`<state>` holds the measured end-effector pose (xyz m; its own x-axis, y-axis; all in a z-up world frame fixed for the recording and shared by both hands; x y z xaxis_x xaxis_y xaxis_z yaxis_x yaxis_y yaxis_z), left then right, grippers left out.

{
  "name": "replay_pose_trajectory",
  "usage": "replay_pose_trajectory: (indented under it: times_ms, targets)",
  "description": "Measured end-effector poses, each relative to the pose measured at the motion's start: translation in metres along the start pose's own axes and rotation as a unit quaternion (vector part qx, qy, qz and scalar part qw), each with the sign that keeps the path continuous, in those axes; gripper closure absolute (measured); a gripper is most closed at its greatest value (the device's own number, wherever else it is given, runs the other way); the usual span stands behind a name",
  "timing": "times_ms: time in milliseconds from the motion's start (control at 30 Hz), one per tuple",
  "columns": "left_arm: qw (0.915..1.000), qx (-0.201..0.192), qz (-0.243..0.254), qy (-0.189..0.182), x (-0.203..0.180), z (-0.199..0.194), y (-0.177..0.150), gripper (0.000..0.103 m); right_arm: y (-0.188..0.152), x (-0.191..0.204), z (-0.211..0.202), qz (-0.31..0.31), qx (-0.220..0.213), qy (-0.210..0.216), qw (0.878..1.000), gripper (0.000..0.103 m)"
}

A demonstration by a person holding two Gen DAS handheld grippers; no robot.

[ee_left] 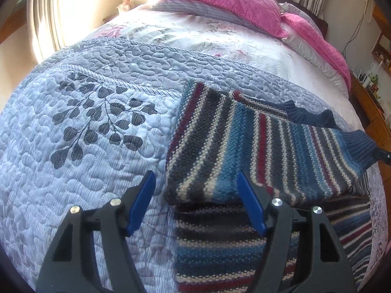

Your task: Fold small clothes

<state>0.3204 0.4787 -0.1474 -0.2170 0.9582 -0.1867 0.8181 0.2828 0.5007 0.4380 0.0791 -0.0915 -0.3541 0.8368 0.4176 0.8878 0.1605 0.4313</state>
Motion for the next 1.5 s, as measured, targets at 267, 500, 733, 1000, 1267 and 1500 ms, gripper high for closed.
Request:
replay_pose_trajectory:
  times_ms: [267,500,733,1000,1267,1500]
  targets:
    - [0.9963,0.046,0.041,0.06,-0.021,0.045,-0.007,0.03,-0.021,-0.041,0.057,0.007,0.061,-0.091,0.994,0.091]
    - [0.9991,0.014,0.028,0.027,-0.022,0.011,0.0,0.028,-0.021,-0.019,0.025,-0.033,0.017,-0.102,0.994,0.081]
    - [0.9958,0.028,0.072,0.048,-0.049,0.025,-0.01,0.027,-0.029,-0.02,0.056,-0.007,0.06,-0.078,0.995,0.081]
    - [0.9969,0.042,0.055,0.039,-0.042,0.033,-0.013,0.024,-0.035,-0.033,0.053,0.04,0.056,-0.053,0.996,0.076]
    - [0.9963,0.068,0.046,-0.025,-0.017,-0.062,-0.081,0.02,-0.124,-0.025,-0.049,0.028,0.014,-0.04,0.999,0.059]
    - [0.9926,0.113,0.043,-0.01,0.014,-0.109,-0.179,0.02,-0.242,-0.028,-0.103,0.024,0.016,-0.116,0.993,0.057]
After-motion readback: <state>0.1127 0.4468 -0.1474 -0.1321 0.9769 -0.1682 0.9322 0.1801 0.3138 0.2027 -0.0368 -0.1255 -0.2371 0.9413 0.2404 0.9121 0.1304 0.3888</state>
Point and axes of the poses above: each gripper's, at about its wrist camera, not at the fingertips, and z roughly the way its jaws point, x to its left, y to its top, the point moved 2 cm from there along z, roughly the way its jaws point, and after that the axes turned 1 degree about x, right-handed, at the moved point
